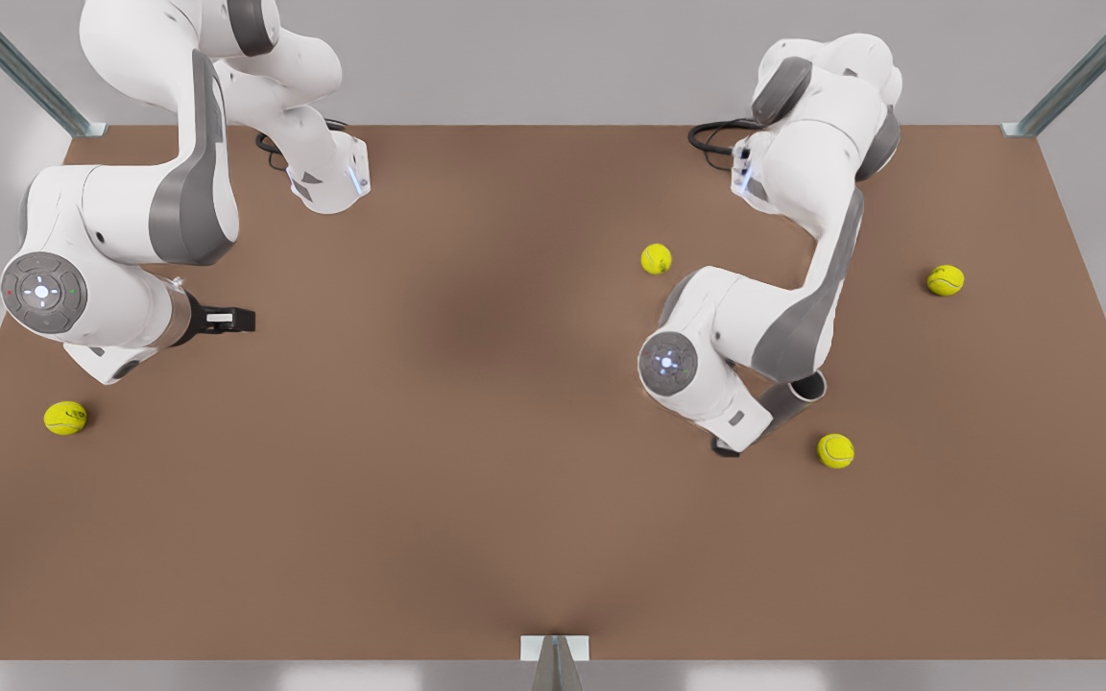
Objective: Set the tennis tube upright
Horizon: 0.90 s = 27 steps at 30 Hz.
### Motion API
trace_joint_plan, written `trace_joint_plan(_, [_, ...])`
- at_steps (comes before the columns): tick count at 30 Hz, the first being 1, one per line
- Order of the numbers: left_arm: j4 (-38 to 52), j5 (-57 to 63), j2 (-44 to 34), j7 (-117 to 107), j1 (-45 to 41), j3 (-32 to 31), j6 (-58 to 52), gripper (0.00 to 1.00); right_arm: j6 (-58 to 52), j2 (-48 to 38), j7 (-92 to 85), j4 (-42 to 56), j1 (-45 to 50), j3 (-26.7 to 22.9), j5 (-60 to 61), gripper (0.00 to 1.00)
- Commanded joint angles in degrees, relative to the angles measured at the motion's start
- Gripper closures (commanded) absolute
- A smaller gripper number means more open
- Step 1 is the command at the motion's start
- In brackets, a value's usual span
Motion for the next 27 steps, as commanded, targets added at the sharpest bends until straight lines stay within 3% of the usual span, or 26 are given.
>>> trace_joint_plan(1, [-0.02,-14.35,-3.42,78.77,4.41,0.13,7.16,0.00,-0.06,-0.08,0.02,0.02,0.07,-0.04,0.03,0.00])
trace_joint_plan(8, [-0.72,-16.99,-17.57,103.31,11.08,0.40,-2.68,0.00,0.03,-0.08,0.02,0.02,-0.01,-0.04,0.03,0.00])
trace_joint_plan(11, [-19.88,-21.12,-31.10,110.60,12.41,5.23,5.05,0.00,0.03,-0.08,0.02,0.11,-0.01,-0.04,0.03,0.00])
trace_joint_plan(27, [-19.97,-24.73,-30.40,109.46,12.14,5.67,4.44,0.00,0.11,-0.87,0.02,0.02,-0.54,0.14,-0.15,0.00])
